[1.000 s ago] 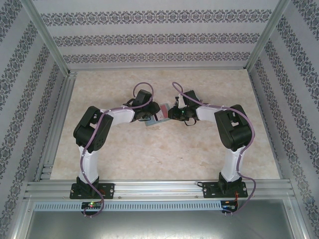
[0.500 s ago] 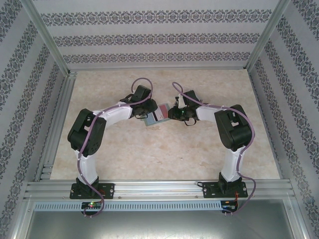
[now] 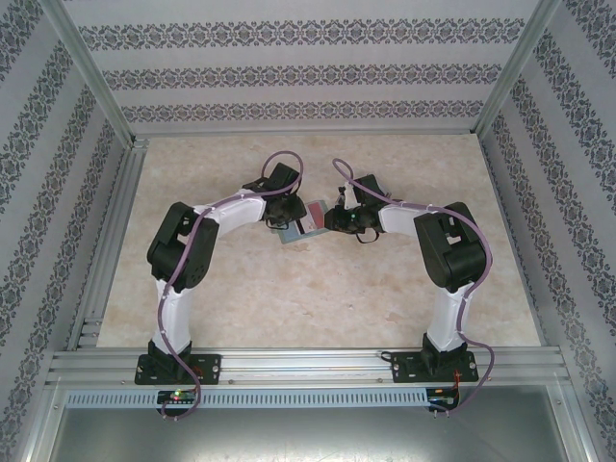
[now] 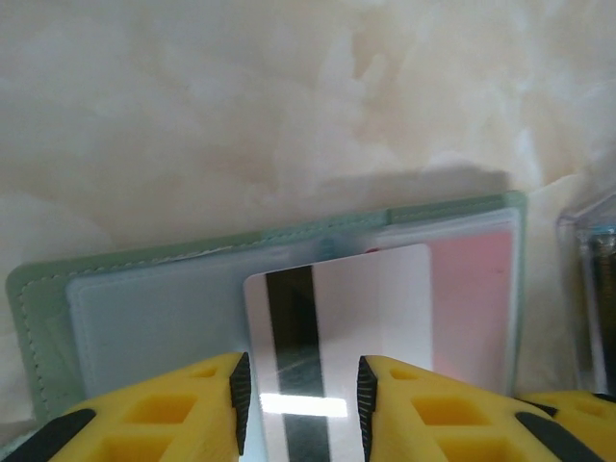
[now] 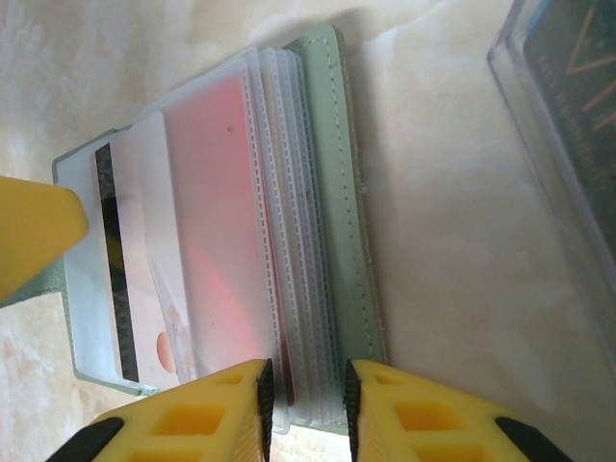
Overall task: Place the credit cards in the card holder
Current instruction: Insert the credit card into the card slot.
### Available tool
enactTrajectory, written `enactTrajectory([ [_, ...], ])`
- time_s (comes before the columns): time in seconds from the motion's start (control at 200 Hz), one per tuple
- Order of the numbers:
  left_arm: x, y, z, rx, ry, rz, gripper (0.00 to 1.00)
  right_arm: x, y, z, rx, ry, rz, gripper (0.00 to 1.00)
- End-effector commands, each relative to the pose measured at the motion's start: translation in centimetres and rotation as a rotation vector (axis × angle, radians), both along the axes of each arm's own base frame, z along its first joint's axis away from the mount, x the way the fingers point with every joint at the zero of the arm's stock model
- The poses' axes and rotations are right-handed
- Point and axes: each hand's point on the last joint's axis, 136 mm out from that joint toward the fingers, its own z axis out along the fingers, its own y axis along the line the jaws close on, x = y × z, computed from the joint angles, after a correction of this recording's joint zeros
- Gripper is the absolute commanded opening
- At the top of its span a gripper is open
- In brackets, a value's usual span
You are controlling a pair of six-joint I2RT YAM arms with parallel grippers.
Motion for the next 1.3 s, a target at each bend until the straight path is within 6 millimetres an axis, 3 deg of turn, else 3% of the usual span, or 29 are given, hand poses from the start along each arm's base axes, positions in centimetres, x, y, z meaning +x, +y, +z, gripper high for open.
enactTrajectory([
  [0.0,-0.7,-0.3,-0.5,0.02,0.04,-0.023,0.37,-0.3,-0.1,-0.6,-0.017,0.023,0.015,0.3],
  [0.804,-0.2,-3.1,-0.3,-0.028,0.046,-0.057,0.37,-0.3,-0.2,-0.8,-0.021,0.028,0.013,0.3],
  [1.294,-1.3,-4.4,-0.3,-0.054,0.058,-0.074,0.29,-0.3,-0.2,-0.8,-0.022,0.03,0.014,0.3],
])
